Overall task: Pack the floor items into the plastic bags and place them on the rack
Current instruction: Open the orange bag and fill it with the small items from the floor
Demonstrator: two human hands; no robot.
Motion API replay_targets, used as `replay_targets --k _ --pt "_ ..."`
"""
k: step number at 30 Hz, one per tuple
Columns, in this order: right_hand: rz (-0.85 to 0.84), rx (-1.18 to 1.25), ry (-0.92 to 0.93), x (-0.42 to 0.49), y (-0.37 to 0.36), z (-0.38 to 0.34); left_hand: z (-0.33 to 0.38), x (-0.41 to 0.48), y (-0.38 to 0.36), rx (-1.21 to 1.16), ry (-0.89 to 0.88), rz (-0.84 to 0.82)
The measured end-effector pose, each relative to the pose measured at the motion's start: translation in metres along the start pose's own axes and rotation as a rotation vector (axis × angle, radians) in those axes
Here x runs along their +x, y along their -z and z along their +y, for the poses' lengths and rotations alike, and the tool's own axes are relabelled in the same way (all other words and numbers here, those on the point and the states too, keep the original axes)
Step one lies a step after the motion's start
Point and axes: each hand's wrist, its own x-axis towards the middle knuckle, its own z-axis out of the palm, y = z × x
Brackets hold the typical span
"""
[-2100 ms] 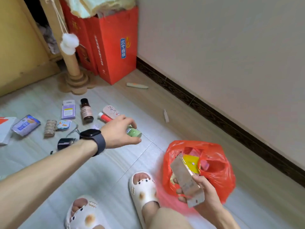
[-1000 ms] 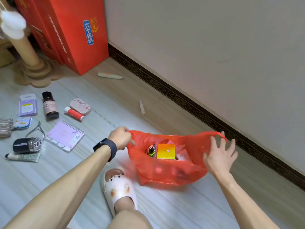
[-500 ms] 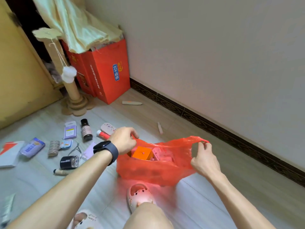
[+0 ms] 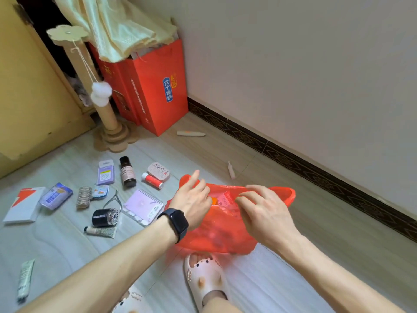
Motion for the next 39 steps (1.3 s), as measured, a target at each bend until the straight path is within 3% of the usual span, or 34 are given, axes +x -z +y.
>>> replay_targets --k 3,6,11,16,21,23,26,28,30,33,35,39 --pt "-0.413 -0.074 -0.025 0.017 -0.024 0.012 -0.007 0.021 -0.010 -0.057 0.151 -0.118" --pt "-0.707 -0.190 -0.081 0.022 -0.054 0.038 -0.015 0.035 -0.026 -0.052 0.184 -0.230" --pt "-0.798 -0.299 -0.058 0.003 -0.095 0.081 -0.029 0.037 -0.081 -0.049 0.203 -0.297" --pt "-0.839 -0.277 -0.195 -0.029 -0.125 0.100 -0.031 0.023 -0.145 0.076 0.185 -0.475" --pt "-1.231 -0.255 -0.300 -0.033 -0.134 0.091 -0.026 0.030 -0.157 -0.087 0.307 -0.587" --pt "-1.148 -0.237 -0.275 -0.022 -0.131 0.080 -0.023 0.041 -0.143 -0.238 0.334 -0.398" --pt "-0.687 -0.168 -0.081 -0.010 -0.133 0.061 -0.008 0.050 -0.128 -0.287 0.176 -0.036" --pt "-0.436 -0.095 0.032 -0.004 -0.141 0.050 0.012 0.053 -0.124 -0.297 0.034 0.053" --pt "-0.511 -0.056 0.050 0.002 -0.150 0.045 0.027 0.056 -0.125 -0.259 -0.016 0.045" --pt "-0.761 -0.138 0.007 -0.001 -0.166 0.068 0.023 0.060 -0.137 -0.281 0.090 -0.210" --pt "-0.889 -0.198 -0.060 -0.005 -0.166 0.091 0.007 0.056 -0.151 -0.227 0.149 -0.293" --pt "-0.931 -0.265 -0.132 -0.013 -0.167 0.115 -0.015 0.041 -0.174 -0.292 0.153 -0.332"
